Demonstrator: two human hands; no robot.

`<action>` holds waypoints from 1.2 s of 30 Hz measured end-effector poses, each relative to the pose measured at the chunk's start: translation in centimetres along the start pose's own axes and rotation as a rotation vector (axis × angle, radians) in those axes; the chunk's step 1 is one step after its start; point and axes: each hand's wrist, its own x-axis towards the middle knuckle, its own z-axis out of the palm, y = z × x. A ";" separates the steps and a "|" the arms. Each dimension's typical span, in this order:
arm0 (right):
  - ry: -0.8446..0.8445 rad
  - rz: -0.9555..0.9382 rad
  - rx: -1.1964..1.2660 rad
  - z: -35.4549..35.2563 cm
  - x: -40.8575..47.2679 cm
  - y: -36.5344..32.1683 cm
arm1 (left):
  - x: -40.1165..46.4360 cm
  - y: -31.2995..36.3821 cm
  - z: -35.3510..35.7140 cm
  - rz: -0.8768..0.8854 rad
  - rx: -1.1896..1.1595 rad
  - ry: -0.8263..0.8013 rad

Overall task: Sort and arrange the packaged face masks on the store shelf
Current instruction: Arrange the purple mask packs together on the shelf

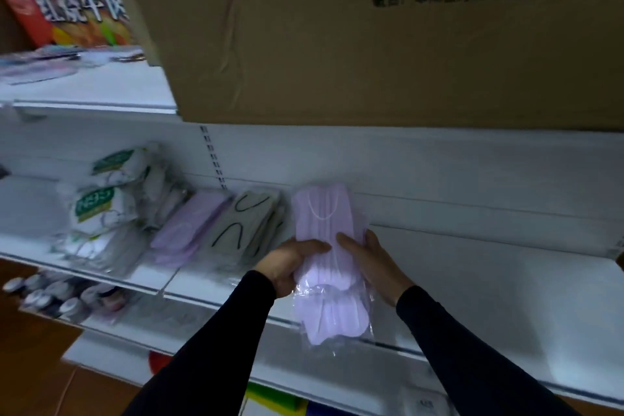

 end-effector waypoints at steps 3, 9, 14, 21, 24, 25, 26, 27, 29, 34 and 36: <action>-0.089 -0.041 -0.040 3.7 1.1 -1.5 | -2.1 2.2 -2.1 0.016 0.026 0.086; -0.157 -0.104 -0.035 12.3 3.5 -3.9 | -5.1 6.3 -10.1 0.187 0.104 0.290; -0.154 -0.115 0.004 21.3 6.2 -4.9 | -6.1 10.9 -16.6 0.186 0.272 0.434; 0.039 -0.065 0.050 30.1 11.8 -3.2 | -2.5 15.1 -25.1 0.169 0.899 0.672; 0.107 0.029 0.087 31.9 14.6 -1.4 | -0.7 15.4 -26.9 0.195 1.017 0.590; 0.110 0.040 0.083 32.5 15.5 -1.0 | -0.4 15.5 -27.2 0.213 1.043 0.578; 0.117 0.038 0.064 33.1 16.4 -0.5 | -0.1 15.4 -27.6 0.226 1.068 0.596; 0.132 0.025 0.042 33.7 17.0 -0.2 | 0.3 15.2 -27.8 0.235 1.100 0.621; 0.203 -0.046 -0.016 34.8 17.0 -0.1 | 0.9 14.6 -28.4 0.168 1.178 0.615; 0.170 -0.046 -0.407 35.0 16.9 1.1 | 2.0 12.9 -28.9 -0.004 1.532 0.543; 0.215 -0.007 -0.392 34.9 17.0 0.9 | 1.8 13.1 -28.6 0.019 1.603 0.504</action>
